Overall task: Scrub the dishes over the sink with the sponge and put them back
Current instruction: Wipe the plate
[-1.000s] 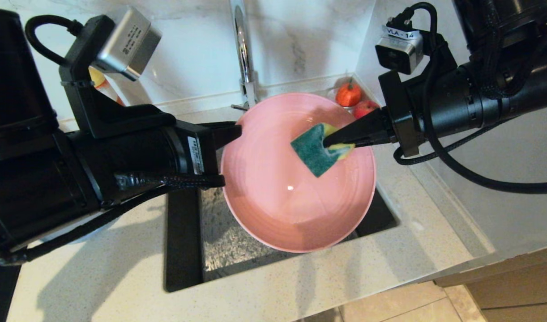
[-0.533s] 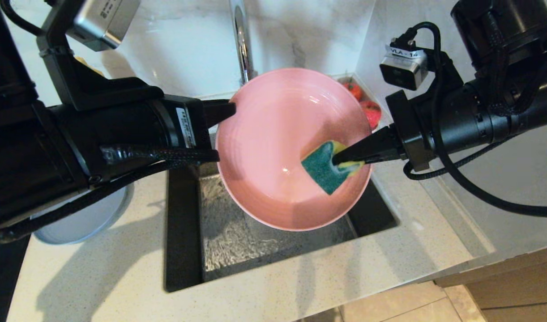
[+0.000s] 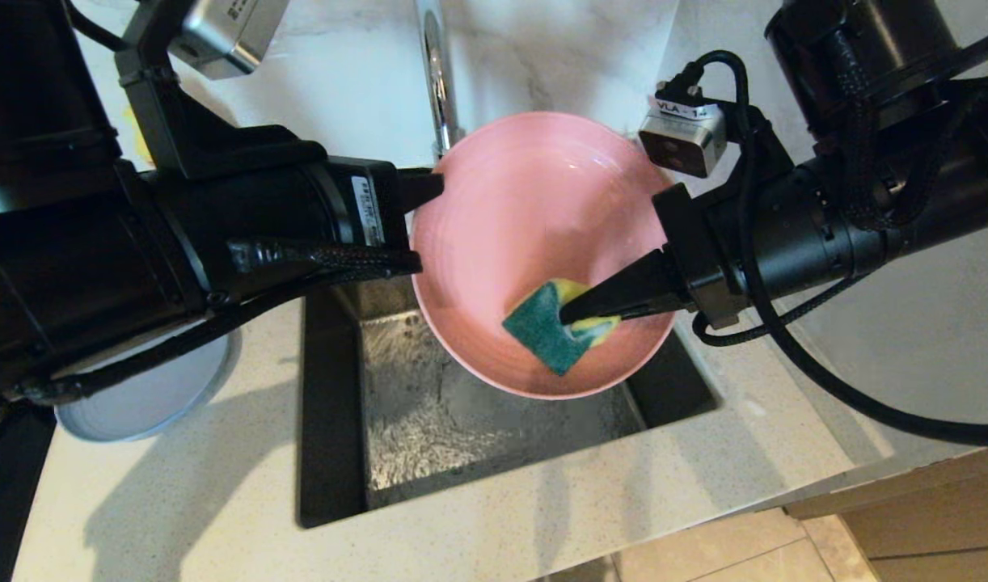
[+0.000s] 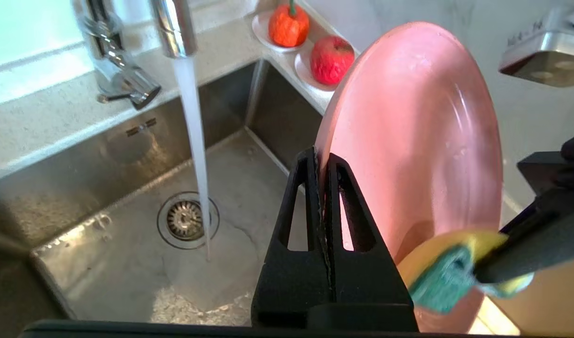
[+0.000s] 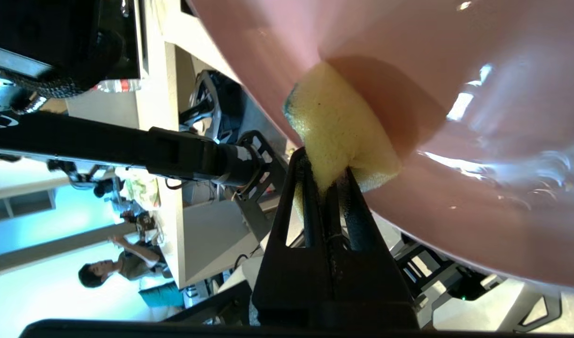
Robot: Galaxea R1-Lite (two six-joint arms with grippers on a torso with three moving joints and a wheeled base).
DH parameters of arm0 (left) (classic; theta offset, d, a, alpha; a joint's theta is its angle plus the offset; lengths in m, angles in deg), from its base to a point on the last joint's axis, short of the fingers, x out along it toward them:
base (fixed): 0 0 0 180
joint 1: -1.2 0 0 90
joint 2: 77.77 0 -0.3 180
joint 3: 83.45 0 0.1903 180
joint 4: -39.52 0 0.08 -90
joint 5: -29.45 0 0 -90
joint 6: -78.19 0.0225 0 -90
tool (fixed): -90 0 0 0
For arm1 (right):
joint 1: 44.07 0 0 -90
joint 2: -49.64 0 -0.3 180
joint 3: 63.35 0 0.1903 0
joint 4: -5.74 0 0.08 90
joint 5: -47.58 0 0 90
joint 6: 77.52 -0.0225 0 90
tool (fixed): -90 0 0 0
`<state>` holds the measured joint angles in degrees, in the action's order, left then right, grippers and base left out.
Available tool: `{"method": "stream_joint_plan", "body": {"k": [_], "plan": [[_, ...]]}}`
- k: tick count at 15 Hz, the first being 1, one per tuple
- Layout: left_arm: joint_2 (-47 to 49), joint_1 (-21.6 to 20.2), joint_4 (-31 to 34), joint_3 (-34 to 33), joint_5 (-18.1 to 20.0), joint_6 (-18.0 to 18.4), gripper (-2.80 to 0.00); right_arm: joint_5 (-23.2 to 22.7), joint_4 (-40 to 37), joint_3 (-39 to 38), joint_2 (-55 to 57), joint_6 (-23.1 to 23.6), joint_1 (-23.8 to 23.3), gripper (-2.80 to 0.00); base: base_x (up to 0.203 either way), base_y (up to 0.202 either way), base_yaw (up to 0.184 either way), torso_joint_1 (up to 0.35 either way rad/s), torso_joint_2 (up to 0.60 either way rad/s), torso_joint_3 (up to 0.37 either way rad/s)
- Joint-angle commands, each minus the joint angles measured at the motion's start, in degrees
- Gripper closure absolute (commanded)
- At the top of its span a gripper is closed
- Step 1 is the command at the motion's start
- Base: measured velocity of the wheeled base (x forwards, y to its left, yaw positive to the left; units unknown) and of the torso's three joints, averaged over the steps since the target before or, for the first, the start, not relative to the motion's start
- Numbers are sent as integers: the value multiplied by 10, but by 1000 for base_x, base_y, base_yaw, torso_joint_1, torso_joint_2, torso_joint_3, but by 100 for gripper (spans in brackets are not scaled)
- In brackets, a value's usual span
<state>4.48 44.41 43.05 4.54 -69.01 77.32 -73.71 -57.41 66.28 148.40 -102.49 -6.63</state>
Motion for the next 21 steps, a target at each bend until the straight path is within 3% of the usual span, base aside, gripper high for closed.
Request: {"method": "stream_joint_plan", "body": {"k": [1, 8, 15, 21], "plan": [[16, 2, -1, 0, 1, 0, 0, -2, -2, 17, 23, -2, 10, 0, 0, 0, 0, 0, 0, 0], [19, 15, 0, -19, 6, 6, 0, 1, 13, 44, 38, -4, 4, 0, 0, 0, 0, 5, 0, 1], [-11, 16, -1, -61, 6, 5, 0, 4, 21, 44, 8, 0, -66, 0, 0, 0, 0, 0, 0, 0], [-23, 0, -2, -36, 1, 1, 0, 4, 0, -17, -21, 7, -77, 0, 0, 0, 0, 0, 0, 0]]}}
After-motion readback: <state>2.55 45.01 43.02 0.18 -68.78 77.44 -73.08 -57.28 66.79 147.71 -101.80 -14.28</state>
